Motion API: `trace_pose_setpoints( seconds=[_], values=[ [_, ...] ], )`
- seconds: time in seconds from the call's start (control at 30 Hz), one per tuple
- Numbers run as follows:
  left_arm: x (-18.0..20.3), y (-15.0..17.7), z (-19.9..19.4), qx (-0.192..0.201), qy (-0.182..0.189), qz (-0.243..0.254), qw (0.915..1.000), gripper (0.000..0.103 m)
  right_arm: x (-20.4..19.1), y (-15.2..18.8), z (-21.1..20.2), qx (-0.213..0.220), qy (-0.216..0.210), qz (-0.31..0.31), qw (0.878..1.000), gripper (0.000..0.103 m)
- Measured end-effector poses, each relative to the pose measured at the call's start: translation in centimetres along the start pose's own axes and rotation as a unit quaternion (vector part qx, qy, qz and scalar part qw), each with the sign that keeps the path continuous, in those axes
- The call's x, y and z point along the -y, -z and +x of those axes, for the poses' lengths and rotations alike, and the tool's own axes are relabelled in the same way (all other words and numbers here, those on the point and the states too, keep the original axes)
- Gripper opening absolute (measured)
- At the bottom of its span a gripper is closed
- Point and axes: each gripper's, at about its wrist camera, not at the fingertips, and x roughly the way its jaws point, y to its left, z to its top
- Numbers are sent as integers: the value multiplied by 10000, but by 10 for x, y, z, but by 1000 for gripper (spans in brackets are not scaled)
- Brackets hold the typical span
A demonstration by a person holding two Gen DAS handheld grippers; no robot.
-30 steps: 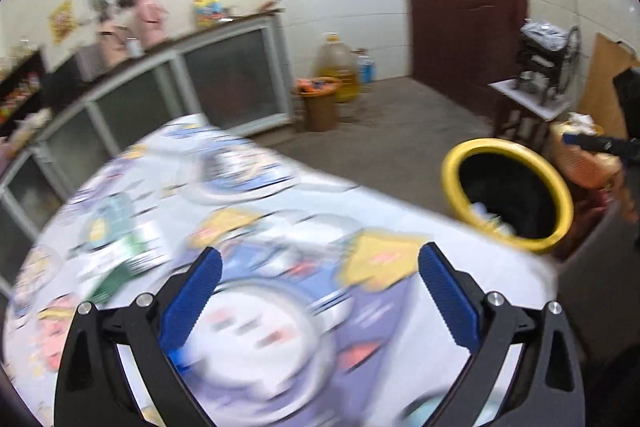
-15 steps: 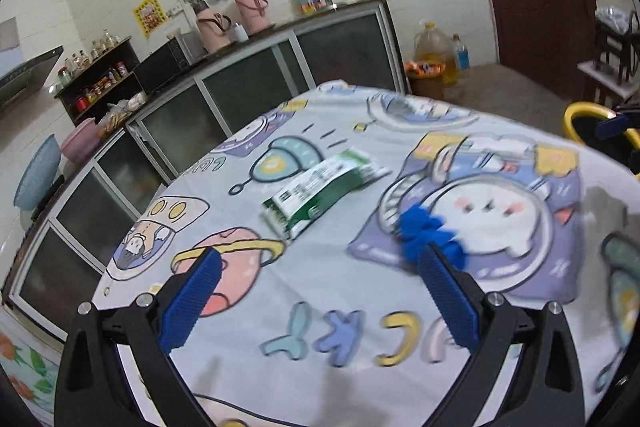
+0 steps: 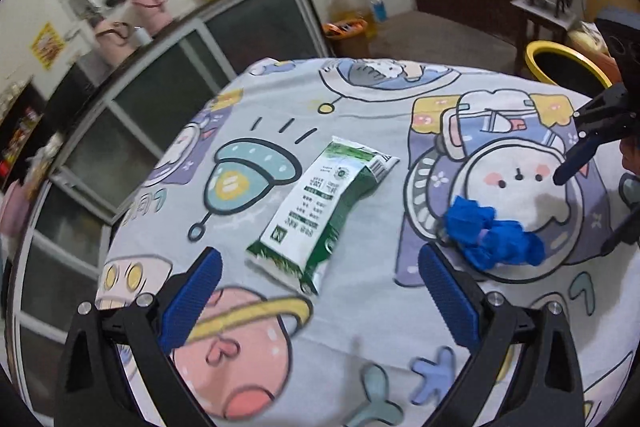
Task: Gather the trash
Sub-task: 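Return both tools from the bin to the table, then grasp the green-white milk bag with left tool while right tool grasps the blue glove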
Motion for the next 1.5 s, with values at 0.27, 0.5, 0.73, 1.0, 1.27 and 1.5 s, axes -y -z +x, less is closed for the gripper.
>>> trace_pose_setpoints(
  seconds=[0.27,0.5,0.73,1.0,1.27,1.5],
  values=[
    [-7,-22,49,-501,755,794,9927,95,14,-15,26,-283,184,237,9991,66],
    [-16,-37,88,-717,1015,837,9887,95,23,-21,45,-520,184,364,9978,64],
    [-13,-37,121,-1013,1148,841,9846,95,26,-27,59,-642,173,325,9973,61],
    [-17,-34,143,-1079,1263,547,9846,84,19,-32,75,-700,192,145,9973,50],
    [-17,-36,143,-963,1321,418,9857,55,16,-34,80,-776,233,59,9967,9],
    [-23,-35,109,-694,1270,-18,9895,53,17,-24,50,-814,-191,297,9961,8]
  ],
)
